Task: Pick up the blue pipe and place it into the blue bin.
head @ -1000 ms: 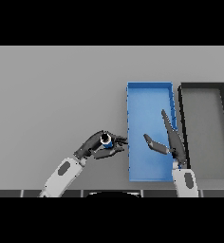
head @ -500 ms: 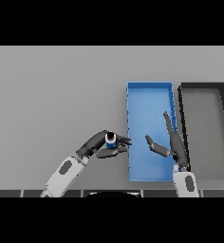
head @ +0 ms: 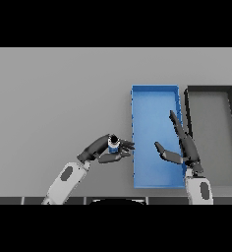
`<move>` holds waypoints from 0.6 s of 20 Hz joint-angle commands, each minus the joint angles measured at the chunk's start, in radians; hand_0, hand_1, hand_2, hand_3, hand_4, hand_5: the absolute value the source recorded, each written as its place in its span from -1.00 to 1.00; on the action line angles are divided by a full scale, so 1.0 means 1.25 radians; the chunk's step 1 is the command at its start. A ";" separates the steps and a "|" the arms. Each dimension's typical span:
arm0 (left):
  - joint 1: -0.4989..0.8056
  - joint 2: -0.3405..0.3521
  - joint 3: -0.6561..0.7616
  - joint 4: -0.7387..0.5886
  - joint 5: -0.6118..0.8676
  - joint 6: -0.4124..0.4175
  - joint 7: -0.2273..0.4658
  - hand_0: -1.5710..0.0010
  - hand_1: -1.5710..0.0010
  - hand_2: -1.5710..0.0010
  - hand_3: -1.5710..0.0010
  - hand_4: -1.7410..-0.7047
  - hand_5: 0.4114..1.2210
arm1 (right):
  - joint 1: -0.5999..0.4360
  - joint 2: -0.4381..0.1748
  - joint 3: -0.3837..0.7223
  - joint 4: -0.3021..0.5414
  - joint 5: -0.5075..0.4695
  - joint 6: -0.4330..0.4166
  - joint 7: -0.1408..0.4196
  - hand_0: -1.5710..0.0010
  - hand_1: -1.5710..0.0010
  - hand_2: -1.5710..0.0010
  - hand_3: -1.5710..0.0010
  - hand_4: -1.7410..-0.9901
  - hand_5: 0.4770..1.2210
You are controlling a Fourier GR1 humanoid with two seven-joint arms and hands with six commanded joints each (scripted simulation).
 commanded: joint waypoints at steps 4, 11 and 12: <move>0.007 -0.005 0.007 0.004 -0.019 -0.011 -0.009 -1.00 -1.00 -1.00 -1.00 -0.48 1.00 | -0.050 -0.084 0.030 -0.116 -0.079 0.095 0.127 1.00 0.99 0.99 1.00 0.50 -0.76; 0.021 -0.023 0.010 -0.007 -0.050 -0.028 0.002 -1.00 -1.00 -1.00 -1.00 -0.49 1.00 | -0.177 -0.141 0.119 -0.171 -0.114 0.185 0.276 1.00 1.00 1.00 1.00 0.29 -0.88; 0.017 -0.025 0.012 -0.003 -0.054 -0.033 0.005 -1.00 -1.00 -1.00 -1.00 -0.49 1.00 | -0.202 -0.138 0.130 -0.169 -0.124 0.190 0.297 1.00 1.00 1.00 1.00 0.31 -0.87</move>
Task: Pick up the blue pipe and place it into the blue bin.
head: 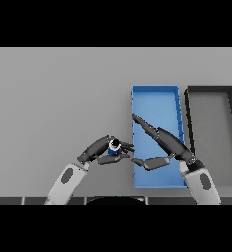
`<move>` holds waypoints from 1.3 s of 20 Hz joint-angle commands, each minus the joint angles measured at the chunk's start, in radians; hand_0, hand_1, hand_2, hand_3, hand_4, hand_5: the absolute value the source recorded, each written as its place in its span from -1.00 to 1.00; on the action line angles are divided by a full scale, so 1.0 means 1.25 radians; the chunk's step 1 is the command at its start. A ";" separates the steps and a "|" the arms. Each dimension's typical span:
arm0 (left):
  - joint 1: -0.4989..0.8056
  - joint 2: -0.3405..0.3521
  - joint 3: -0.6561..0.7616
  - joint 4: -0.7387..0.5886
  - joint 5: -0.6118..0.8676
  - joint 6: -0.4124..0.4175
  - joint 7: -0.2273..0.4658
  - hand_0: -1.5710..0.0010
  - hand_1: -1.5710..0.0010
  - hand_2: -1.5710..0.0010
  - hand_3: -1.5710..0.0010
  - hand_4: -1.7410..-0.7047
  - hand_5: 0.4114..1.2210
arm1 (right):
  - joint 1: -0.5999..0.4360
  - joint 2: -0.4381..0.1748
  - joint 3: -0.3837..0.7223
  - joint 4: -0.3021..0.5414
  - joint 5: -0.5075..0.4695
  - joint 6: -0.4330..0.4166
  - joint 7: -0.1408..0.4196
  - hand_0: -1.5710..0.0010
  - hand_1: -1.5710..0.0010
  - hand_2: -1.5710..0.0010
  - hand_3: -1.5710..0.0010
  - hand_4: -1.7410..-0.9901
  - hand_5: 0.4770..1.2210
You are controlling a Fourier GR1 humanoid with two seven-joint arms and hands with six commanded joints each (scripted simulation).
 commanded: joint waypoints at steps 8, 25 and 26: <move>-0.006 -0.017 0.032 0.005 -0.003 -0.036 -0.003 -1.00 -1.00 -1.00 -1.00 -0.48 1.00 | -0.136 0.051 0.085 0.052 -0.055 0.048 0.122 1.00 1.00 1.00 1.00 0.44 -0.90; 0.006 -0.063 0.067 0.010 -0.007 -0.097 0.012 -1.00 -1.00 -0.99 -0.69 -0.93 1.00 | -0.271 0.191 0.133 0.213 -0.068 0.090 0.113 -0.69 -0.69 -0.70 -0.56 -0.31 0.05; 0.003 -0.061 0.074 0.013 -0.007 -0.106 0.005 -1.00 -1.00 -0.99 -0.68 -0.94 1.00 | -0.263 0.196 0.140 0.208 -0.051 0.088 0.102 -0.75 -0.75 -0.76 -0.65 -0.29 0.24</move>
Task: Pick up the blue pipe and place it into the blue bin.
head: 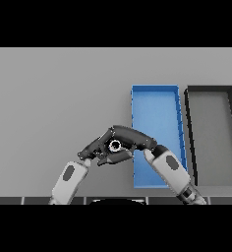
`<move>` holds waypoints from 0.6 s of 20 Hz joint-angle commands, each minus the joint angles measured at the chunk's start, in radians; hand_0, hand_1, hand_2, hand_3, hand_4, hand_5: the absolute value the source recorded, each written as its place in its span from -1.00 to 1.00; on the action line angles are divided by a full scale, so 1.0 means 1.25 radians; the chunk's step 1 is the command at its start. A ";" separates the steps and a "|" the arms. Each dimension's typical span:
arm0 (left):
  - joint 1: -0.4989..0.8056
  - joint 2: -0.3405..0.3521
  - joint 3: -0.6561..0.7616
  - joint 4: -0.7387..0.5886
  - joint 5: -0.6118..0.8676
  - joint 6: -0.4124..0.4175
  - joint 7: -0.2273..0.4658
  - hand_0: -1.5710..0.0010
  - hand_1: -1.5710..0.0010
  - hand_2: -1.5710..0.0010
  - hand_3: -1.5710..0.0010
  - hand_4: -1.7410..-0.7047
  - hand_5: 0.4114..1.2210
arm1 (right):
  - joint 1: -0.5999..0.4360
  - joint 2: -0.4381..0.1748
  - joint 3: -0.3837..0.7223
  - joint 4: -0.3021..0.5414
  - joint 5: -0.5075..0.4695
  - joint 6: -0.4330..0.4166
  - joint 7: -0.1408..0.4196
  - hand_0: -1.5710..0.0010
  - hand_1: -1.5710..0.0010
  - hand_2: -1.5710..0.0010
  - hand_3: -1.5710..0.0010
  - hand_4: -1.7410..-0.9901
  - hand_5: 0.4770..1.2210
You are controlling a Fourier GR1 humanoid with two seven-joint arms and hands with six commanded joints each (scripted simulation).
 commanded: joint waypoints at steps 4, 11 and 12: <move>0.008 -0.008 0.001 -0.004 -0.018 0.005 -0.008 -1.00 -1.00 -0.97 -0.80 -0.98 1.00 | 0.013 0.009 0.008 -0.003 0.041 0.013 -0.067 -0.90 -0.90 -0.90 -0.86 -0.32 0.69; 0.018 -0.014 0.001 -0.018 -0.037 0.013 -0.003 -0.84 -0.74 -0.70 -0.34 -0.78 1.00 | 0.053 0.060 -0.011 -0.024 0.002 0.004 -0.003 -0.98 -0.98 -0.98 -0.97 -0.35 0.94; 0.018 -0.008 0.002 -0.015 -0.054 0.009 0.001 -0.50 -0.39 -0.36 -0.07 -0.56 1.00 | 0.054 0.069 -0.006 -0.023 0.019 0.001 0.005 -0.98 -0.98 -0.98 -0.98 -0.35 0.95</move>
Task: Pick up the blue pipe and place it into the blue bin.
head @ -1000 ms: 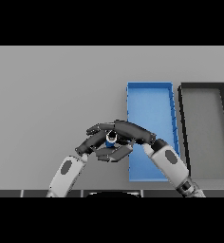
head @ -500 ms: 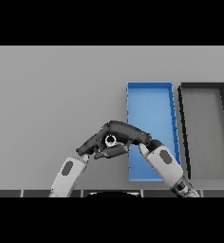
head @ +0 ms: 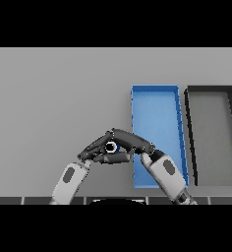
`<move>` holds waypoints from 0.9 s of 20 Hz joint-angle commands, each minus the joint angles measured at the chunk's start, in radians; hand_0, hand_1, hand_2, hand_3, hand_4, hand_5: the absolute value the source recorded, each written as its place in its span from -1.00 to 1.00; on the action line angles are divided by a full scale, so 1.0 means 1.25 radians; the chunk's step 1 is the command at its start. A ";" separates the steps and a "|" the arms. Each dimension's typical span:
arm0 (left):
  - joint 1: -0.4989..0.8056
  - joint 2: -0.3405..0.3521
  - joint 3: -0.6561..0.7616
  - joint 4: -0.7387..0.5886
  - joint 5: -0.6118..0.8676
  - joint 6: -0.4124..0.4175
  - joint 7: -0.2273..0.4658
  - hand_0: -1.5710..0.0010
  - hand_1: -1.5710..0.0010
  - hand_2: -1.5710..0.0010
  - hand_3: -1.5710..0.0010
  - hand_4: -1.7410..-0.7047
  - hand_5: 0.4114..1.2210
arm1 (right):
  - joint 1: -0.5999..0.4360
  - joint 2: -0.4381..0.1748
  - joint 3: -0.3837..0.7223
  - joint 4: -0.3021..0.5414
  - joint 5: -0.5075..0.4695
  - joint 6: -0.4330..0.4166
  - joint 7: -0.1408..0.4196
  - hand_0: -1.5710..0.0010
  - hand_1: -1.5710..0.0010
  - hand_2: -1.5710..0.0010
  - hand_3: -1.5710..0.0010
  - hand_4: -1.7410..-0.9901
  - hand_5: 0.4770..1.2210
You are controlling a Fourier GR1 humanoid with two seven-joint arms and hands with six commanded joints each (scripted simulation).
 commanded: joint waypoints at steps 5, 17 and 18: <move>-0.005 0.005 0.015 0.008 -0.034 -0.070 0.013 0.51 0.54 0.55 0.65 0.17 0.61 | 0.004 0.024 -0.016 -0.003 0.018 0.005 0.024 -0.99 -0.99 -0.99 -0.99 -0.35 0.98; -0.005 -0.017 0.032 0.035 -0.017 -0.051 0.117 0.97 0.97 0.97 0.98 0.49 -0.71 | -0.008 0.086 -0.075 0.000 0.033 0.023 0.021 -1.00 -1.00 -1.00 -1.00 -0.35 1.00; -0.010 -0.012 0.038 0.040 -0.018 -0.048 0.120 0.97 0.97 0.98 0.98 0.49 -0.73 | -0.014 0.094 -0.083 -0.015 0.008 0.024 0.025 -1.00 -1.00 -1.00 -1.00 -0.35 1.00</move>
